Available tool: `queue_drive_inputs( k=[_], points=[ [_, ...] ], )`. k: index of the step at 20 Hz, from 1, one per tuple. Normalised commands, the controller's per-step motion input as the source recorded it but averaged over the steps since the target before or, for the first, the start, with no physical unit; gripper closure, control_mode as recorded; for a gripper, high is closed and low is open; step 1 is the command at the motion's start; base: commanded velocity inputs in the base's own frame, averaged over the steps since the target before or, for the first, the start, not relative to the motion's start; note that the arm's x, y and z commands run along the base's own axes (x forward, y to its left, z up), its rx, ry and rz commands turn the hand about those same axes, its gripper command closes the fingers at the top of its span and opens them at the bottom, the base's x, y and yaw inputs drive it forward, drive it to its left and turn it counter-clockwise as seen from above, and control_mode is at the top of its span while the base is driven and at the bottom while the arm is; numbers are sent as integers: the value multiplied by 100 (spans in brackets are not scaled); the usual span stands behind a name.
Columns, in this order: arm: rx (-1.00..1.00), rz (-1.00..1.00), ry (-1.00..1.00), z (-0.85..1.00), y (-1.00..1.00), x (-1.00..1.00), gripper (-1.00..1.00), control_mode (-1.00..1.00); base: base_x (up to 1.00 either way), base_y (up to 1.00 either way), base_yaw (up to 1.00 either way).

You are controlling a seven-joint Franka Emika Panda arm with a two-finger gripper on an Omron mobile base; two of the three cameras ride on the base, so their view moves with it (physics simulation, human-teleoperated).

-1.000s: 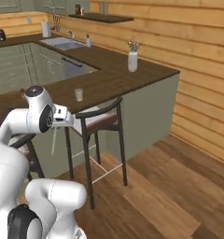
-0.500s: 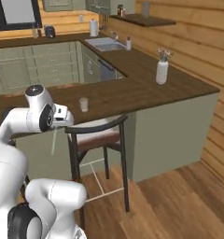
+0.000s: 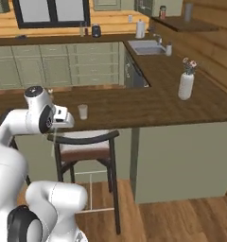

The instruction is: Take a straw from the drawer in front and place it inside the glass cup on the dining counter.

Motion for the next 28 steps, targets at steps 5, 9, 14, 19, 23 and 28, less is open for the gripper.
queue_drive_inputs(
  k=[5,9,14,19,23,28],
  points=[
    [0,0,0,0,0,0,100,100,75,-67,23],
    [0,0,0,0,0,0,100,100,99,-17,3],
    [0,0,0,0,0,0,100,100,100,0,1],
    [9,7,1,15,1,12,100,-100,55,7,4],
    [26,41,-1,45,0,0,100,-100,0,0,0],
    [26,56,-3,17,0,5,100,-100,0,0,0]
  ],
)
